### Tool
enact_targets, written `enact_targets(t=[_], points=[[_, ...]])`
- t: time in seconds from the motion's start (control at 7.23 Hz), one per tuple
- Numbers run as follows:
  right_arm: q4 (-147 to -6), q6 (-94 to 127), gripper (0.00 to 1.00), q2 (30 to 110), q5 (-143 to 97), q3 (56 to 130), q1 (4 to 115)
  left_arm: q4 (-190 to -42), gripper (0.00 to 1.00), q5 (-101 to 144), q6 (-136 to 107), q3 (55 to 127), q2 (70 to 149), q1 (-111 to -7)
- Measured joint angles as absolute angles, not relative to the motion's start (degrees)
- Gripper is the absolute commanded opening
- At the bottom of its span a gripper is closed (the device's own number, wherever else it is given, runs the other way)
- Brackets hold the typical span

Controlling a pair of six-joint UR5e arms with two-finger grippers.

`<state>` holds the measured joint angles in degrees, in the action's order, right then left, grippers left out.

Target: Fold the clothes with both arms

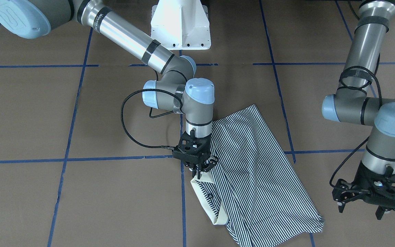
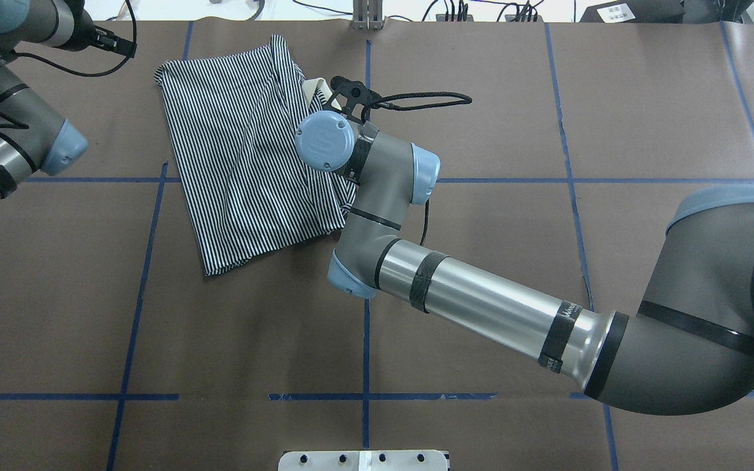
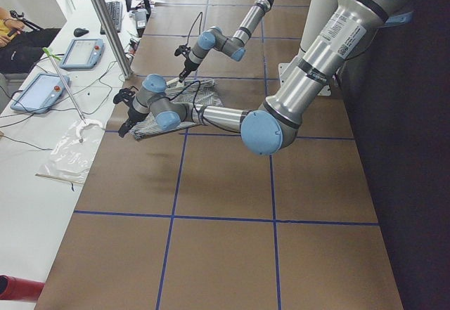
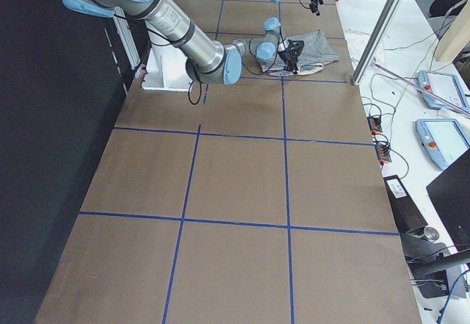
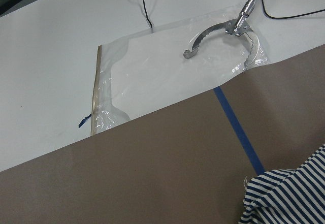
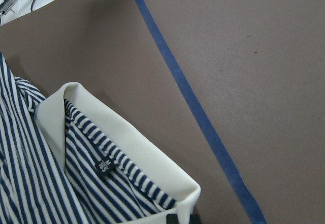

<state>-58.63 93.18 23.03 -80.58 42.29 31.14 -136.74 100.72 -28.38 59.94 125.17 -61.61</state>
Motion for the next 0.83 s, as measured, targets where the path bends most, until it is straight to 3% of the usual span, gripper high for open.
enact_targets(t=[0.41, 0.83], points=[[-59.33, 93.79, 0.00, 24.84, -80.97, 45.25, 32.31, -136.67, 1.00, 100.72, -30.14, 61.39, 124.33, -60.85], [-64.54, 94.12, 0.00, 39.00, -80.86, 65.83, 31.15, -136.67, 1.00, 100.72, -31.05, 61.58, 124.28, -59.38]])
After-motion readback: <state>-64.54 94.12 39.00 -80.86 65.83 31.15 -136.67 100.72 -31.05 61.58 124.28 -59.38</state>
